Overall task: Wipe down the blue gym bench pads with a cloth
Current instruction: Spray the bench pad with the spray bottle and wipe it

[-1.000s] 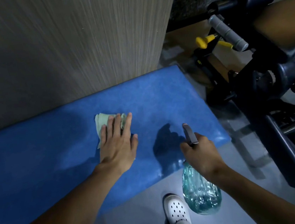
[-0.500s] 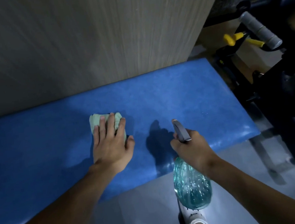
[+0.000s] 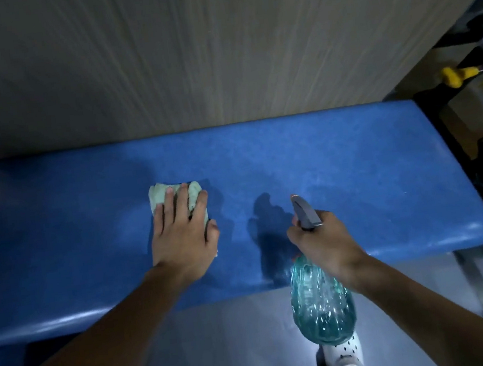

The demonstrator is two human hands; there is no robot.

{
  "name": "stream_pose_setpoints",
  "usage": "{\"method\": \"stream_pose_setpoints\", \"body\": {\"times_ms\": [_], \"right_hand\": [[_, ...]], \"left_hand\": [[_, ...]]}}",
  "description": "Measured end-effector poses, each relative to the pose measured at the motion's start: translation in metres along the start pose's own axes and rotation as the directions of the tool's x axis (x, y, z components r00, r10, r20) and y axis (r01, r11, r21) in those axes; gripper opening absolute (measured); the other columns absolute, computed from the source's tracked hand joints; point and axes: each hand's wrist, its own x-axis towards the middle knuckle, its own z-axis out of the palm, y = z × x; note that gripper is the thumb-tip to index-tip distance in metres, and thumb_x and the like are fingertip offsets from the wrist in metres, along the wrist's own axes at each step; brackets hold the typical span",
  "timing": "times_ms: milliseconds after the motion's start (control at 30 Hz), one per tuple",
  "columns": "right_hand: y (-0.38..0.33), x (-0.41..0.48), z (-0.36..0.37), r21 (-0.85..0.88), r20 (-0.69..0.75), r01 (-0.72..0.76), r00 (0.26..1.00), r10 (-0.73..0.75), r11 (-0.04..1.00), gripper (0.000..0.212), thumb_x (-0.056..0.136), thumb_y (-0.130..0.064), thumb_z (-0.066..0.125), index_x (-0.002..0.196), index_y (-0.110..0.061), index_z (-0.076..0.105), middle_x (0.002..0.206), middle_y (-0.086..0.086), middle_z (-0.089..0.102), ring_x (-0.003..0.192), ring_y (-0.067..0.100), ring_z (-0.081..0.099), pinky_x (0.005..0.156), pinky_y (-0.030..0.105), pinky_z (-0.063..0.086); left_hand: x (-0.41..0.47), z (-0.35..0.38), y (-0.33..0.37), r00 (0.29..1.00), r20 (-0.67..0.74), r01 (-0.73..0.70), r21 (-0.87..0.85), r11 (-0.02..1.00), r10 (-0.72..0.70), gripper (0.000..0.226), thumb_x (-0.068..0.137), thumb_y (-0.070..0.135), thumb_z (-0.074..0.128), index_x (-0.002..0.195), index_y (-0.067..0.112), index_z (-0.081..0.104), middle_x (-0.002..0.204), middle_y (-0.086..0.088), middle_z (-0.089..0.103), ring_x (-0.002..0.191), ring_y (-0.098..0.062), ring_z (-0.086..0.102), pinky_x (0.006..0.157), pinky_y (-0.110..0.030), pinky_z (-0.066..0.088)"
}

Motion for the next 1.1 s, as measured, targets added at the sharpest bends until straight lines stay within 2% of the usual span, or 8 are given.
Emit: {"method": "stream_pose_setpoints", "body": {"times_ms": [100, 233, 333, 533, 667, 1000, 1067, 1100], "right_hand": [[-0.012, -0.003, 0.025, 0.017, 0.082, 0.027, 0.996, -0.028, 0.999, 0.01, 0.076, -0.018, 0.058, 0.077, -0.008, 0.055, 0.066, 0.002, 0.051, 0.061, 0.033, 0.058, 0.062, 0.043, 0.054], [-0.022, -0.005, 0.048, -0.067, 0.03, 0.023, 0.999, -0.021, 0.997, 0.014, 0.082, -0.012, 0.055, 0.069, -0.016, 0.052, 0.059, 0.005, 0.057, 0.053, 0.03, 0.061, 0.042, 0.022, 0.036], [-0.031, -0.007, 0.065, -0.048, 0.075, 0.041, 0.997, -0.037, 0.998, 0.012, 0.083, -0.01, 0.056, 0.073, -0.015, 0.051, 0.062, 0.002, 0.052, 0.063, 0.032, 0.072, 0.048, 0.023, 0.042], [-0.06, -0.019, 0.108, -0.035, 0.176, 0.092, 0.981, -0.085, 0.995, 0.014, 0.084, -0.01, 0.056, 0.074, -0.016, 0.05, 0.063, -0.002, 0.047, 0.061, 0.029, 0.072, 0.052, 0.025, 0.046], [-0.077, -0.026, 0.144, -0.101, 0.232, 0.133, 0.967, -0.106, 0.986, 0.017, 0.085, -0.013, 0.055, 0.071, -0.017, 0.046, 0.059, -0.003, 0.048, 0.059, 0.025, 0.072, 0.04, 0.018, 0.034], [-0.119, -0.041, 0.225, -0.088, 0.37, 0.195, 0.917, -0.15, 0.977, 0.011, 0.085, -0.014, 0.058, 0.076, -0.017, 0.052, 0.071, -0.002, 0.05, 0.063, 0.029, 0.073, 0.058, 0.025, 0.044], [-0.13, -0.046, 0.243, -0.092, 0.404, 0.21, 0.901, -0.157, 0.973, 0.001, 0.086, -0.013, 0.058, 0.086, -0.012, 0.058, 0.072, -0.001, 0.05, 0.061, 0.028, 0.072, 0.055, 0.022, 0.044], [-0.135, -0.047, 0.253, -0.092, 0.413, 0.225, 0.895, -0.169, 0.97, 0.01, 0.086, -0.013, 0.057, 0.094, -0.01, 0.061, 0.071, -0.002, 0.049, 0.058, 0.027, 0.07, 0.054, 0.021, 0.044]], "left_hand": [[-0.009, -0.002, -0.024, 0.999, -0.028, 0.029, -0.016, 0.999, -0.029, 0.063, 0.09, 0.041, 0.032, 0.145, 0.014, 0.048, 0.155, -0.017, 0.037, 0.146, -0.041, 0.028, 0.116, -0.057, 0.026], [-0.022, -0.005, -0.055, 0.995, -0.067, 0.073, -0.021, 0.997, -0.074, 0.061, 0.09, 0.039, 0.035, 0.142, 0.012, 0.052, 0.153, -0.019, 0.04, 0.143, -0.042, 0.033, 0.113, -0.058, 0.029], [-0.03, -0.009, -0.077, 0.992, -0.06, 0.108, -0.012, 0.994, -0.109, 0.062, 0.09, 0.039, 0.034, 0.143, 0.012, 0.05, 0.153, -0.019, 0.04, 0.143, -0.042, 0.032, 0.113, -0.058, 0.029], [-0.052, -0.018, -0.125, 0.981, -0.045, 0.19, 0.009, 0.982, -0.189, 0.063, 0.091, 0.041, 0.03, 0.145, 0.012, 0.046, 0.154, -0.019, 0.036, 0.144, -0.041, 0.028, 0.113, -0.057, 0.028], [-0.07, -0.019, -0.161, 0.968, -0.027, 0.249, -0.006, 0.968, -0.249, 0.065, 0.092, 0.044, 0.029, 0.148, 0.015, 0.04, 0.158, -0.016, 0.029, 0.147, -0.041, 0.021, 0.114, -0.059, 0.024], [-0.116, -0.031, -0.241, 0.92, -0.049, 0.386, -0.057, 0.921, -0.388, 0.066, 0.091, 0.045, 0.029, 0.15, 0.015, 0.038, 0.159, -0.014, 0.029, 0.15, -0.038, 0.016, 0.118, -0.059, 0.018], [-0.127, -0.032, -0.258, 0.914, -0.051, 0.401, -0.05, 0.915, -0.403, 0.065, 0.091, 0.043, 0.031, 0.149, 0.015, 0.04, 0.158, -0.014, 0.03, 0.15, -0.038, 0.016, 0.117, -0.06, 0.019], [-0.132, -0.033, -0.266, 0.911, -0.055, 0.406, -0.048, 0.912, -0.409, 0.065, 0.091, 0.042, 0.032, 0.148, 0.014, 0.041, 0.158, -0.015, 0.032, 0.149, -0.038, 0.018, 0.116, -0.06, 0.021]]}}
